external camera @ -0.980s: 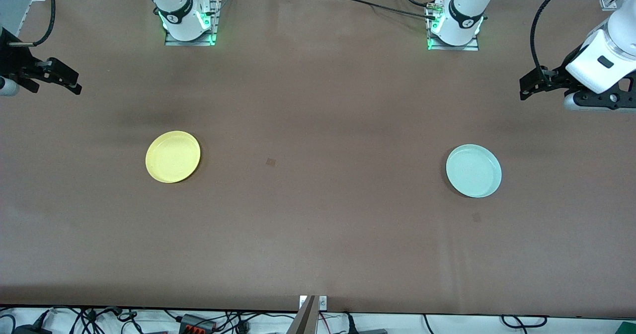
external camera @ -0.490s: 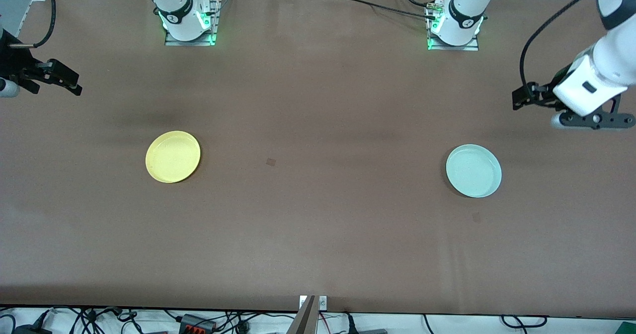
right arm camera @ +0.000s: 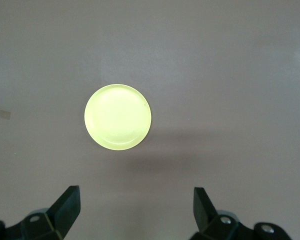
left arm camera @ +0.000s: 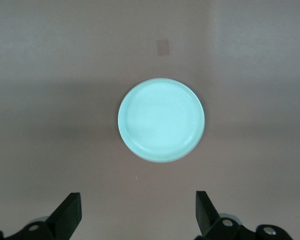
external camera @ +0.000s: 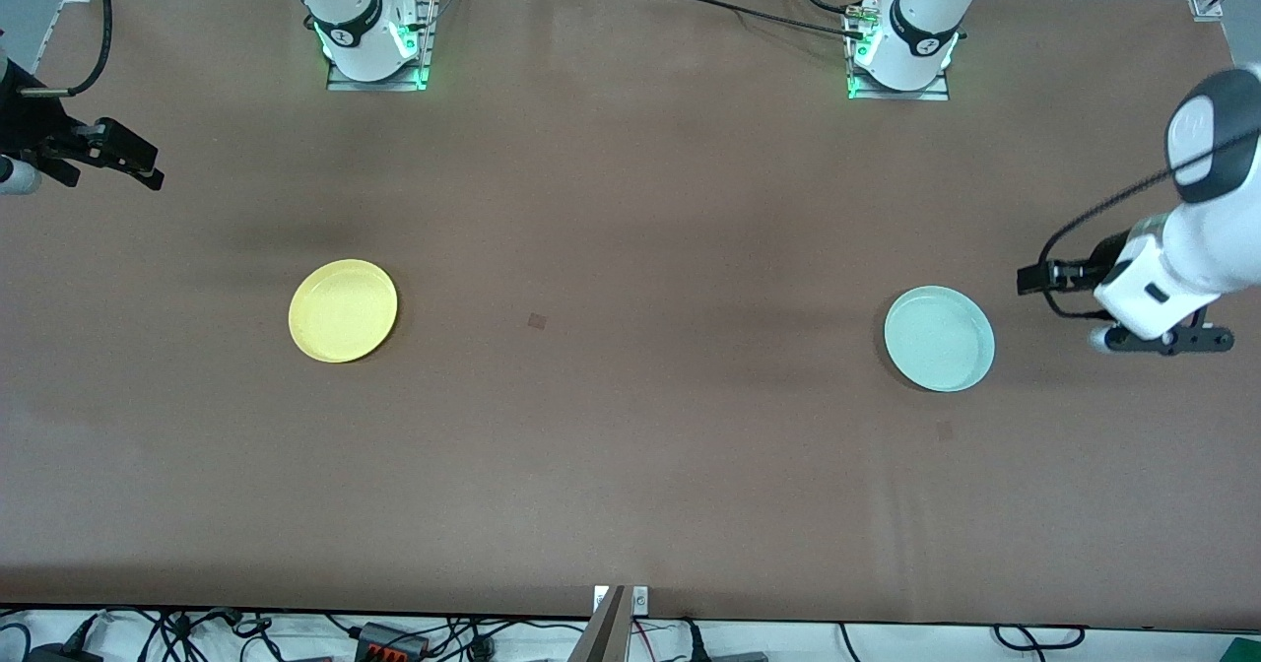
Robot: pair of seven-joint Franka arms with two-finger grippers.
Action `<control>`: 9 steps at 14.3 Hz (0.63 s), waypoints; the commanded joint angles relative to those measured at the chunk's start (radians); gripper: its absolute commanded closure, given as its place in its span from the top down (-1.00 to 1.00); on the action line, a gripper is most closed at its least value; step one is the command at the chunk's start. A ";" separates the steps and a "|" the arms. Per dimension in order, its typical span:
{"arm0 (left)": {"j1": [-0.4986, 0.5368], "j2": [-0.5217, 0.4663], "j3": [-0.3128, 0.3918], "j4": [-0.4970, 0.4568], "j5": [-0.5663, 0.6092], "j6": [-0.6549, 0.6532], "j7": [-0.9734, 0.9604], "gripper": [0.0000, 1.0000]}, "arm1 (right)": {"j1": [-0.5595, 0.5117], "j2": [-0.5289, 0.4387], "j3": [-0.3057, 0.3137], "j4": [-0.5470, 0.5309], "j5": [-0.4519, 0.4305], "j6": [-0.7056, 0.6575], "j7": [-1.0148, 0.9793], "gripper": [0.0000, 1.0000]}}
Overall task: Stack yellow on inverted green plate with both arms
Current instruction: 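Move the left gripper to the green plate rim and grasp it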
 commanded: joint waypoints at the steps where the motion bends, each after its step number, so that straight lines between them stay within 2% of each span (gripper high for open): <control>1: 0.033 0.080 -0.003 0.015 0.000 0.079 0.088 1.00 | -0.005 -0.003 0.007 -0.002 -0.002 0.007 -0.007 1.00; 5: 0.113 0.165 -0.012 -0.072 -0.006 0.252 0.248 1.00 | -0.004 0.000 0.007 -0.002 0.000 -0.001 -0.005 1.00; 9: 0.146 0.273 -0.017 -0.074 -0.029 0.313 0.403 1.00 | -0.007 0.008 0.007 -0.001 0.004 0.008 -0.005 1.00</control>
